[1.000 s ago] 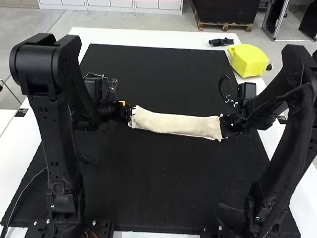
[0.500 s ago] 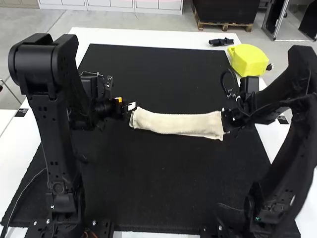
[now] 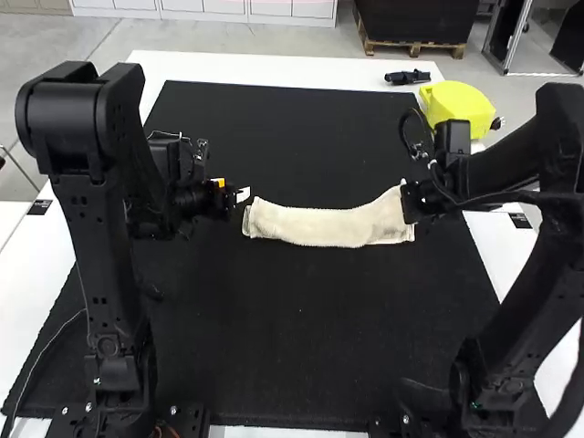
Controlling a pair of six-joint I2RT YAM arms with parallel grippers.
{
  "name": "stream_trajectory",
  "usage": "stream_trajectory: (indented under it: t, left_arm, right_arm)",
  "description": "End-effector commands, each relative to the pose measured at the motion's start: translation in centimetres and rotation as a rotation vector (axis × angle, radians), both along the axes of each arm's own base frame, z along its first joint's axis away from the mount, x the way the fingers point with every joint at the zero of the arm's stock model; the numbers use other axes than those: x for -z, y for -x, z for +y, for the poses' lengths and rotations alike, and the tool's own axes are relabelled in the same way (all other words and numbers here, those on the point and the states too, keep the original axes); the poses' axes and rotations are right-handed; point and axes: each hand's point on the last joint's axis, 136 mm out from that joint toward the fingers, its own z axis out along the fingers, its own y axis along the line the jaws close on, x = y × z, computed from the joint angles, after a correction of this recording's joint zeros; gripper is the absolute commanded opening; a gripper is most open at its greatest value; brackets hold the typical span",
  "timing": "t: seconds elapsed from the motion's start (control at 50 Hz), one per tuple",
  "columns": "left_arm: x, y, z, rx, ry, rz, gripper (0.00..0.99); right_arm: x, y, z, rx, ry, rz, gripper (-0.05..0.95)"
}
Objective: Fold the towel.
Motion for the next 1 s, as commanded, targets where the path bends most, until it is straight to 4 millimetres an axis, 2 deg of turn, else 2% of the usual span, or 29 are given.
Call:
stream_trajectory:
  t: [0.0,0.46,0.66,0.84,0.98]
  left_arm:
    - [0.6,0.0,0.1,0.01,0.002,0.01,0.961]
    - [0.5,0.0,0.5,-0.007,-0.009,-0.012,0.961]
    - [0.4,-0.1,0.7,-0.019,-0.013,-0.016,0.961]
    - [0.4,-0.1,0.9,-0.024,-0.012,-0.015,0.961]
    - [0.5,-0.2,0.8,-0.032,-0.018,-0.013,0.961]
  right_arm:
    - [-2.4,-1.1,2.3,-0.008,-0.031,-0.059,-0.01]
    - [-5.3,-0.6,10.9,-0.152,-0.078,-0.126,-0.01]
    - [-6.4,0.8,14.6,-0.237,-0.108,-0.157,-0.01]
    - [-7.7,2.1,18.9,-0.322,-0.158,-0.195,-0.01]
    - [-7.5,3.4,21.4,-0.389,-0.169,-0.192,-0.01]
